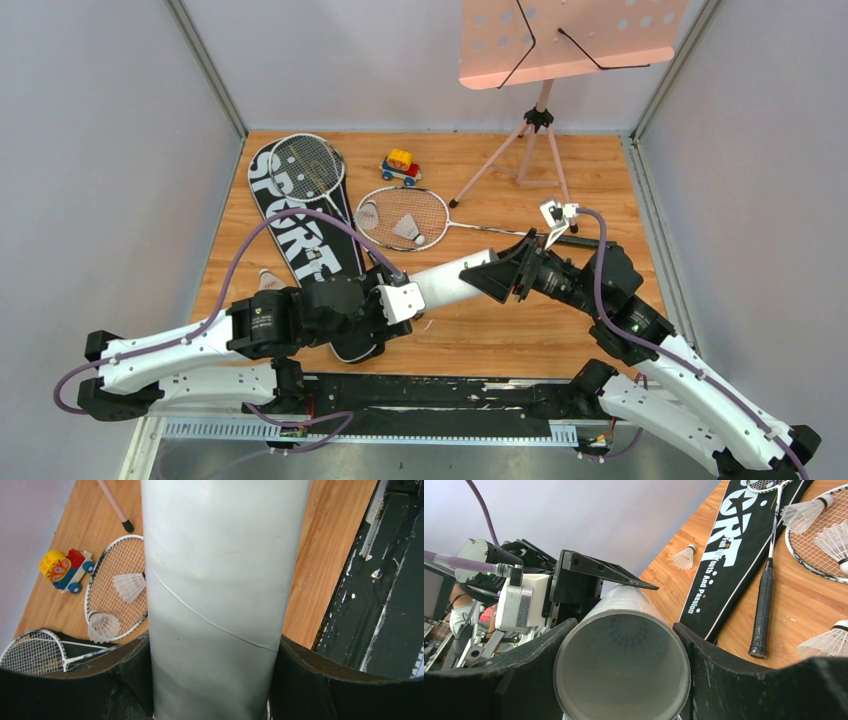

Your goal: Pack up the badminton gear

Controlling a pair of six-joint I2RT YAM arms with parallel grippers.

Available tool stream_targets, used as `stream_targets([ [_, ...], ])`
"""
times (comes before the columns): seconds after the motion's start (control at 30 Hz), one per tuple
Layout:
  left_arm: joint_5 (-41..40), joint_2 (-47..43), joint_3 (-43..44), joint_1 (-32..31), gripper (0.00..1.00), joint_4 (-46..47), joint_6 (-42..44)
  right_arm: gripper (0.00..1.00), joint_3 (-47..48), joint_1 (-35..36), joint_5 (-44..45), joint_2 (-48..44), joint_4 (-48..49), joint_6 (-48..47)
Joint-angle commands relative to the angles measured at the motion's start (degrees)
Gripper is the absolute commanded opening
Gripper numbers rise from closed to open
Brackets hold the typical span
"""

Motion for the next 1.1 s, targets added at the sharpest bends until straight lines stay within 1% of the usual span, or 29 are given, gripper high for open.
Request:
stream_targets([
  [0.0,2.1,-1.7,0.9,0.0,0.70,2.7,-1.7,0.37,-0.6,0.2,-2.5,-1.5,6.6,2.1],
  [0.07,1.8,-2.8,0.4,0.0,0.67,2.7,-1.8,0.39,-0.9,0.2,-2.3,-1.7,6.6,2.1],
  [0.13,1.3,-3.6,-0.1,0.0,0.66,2.7,-2.0,0.44,-1.2,0.2,-2.1,-1.9,6.6,2.1],
  [0.2,0.6,-4.5,-0.7,0.0,0.65,2.7,-2.2,0.61,-1.4,0.2,-1.6,-2.1,6.2,2.4],
  [0.33,-0.2,-5.4,-1.5,0.0,0.65,1.6,-2.9,0.79,-1.4,0.2,-1.3,-3.0,5.7,2.8],
  [0.4,-1.0,-5.6,-1.3,0.0,0.65,0.2,-3.4,0.82,-1.0,0.2,-1.0,-3.7,5.2,2.4],
  [0.5,-2.0,-5.9,-1.5,0.0,0.65,-1.6,-3.4,0.83,0.0,0.2,1.7,-5.4,1.2,1.2],
  [0.57,-2.3,-6.1,-2.0,0.0,0.64,-1.8,-3.0,0.83,0.4,0.2,3.4,-6.6,-0.3,0.2],
  [0.6,-2.4,-6.3,-2.4,0.0,0.64,-1.9,-2.9,0.81,0.6,0.2,4.1,-7.2,-0.9,-0.2],
  [0.73,-2.9,-6.4,-3.1,0.0,0.64,-1.9,-2.5,0.66,1.1,0.2,5.2,-8.8,-2.8,-1.8],
  [0.93,-3.0,-6.2,-3.6,0.0,0.64,-1.5,-2.1,0.49,1.8,0.2,3.9,-9.1,-3.3,-3.3],
  [1.07,-2.9,-6.2,-3.7,0.0,0.64,-1.5,-2.0,0.43,2.3,0.2,2.6,-8.1,-3.4,-3.8],
])
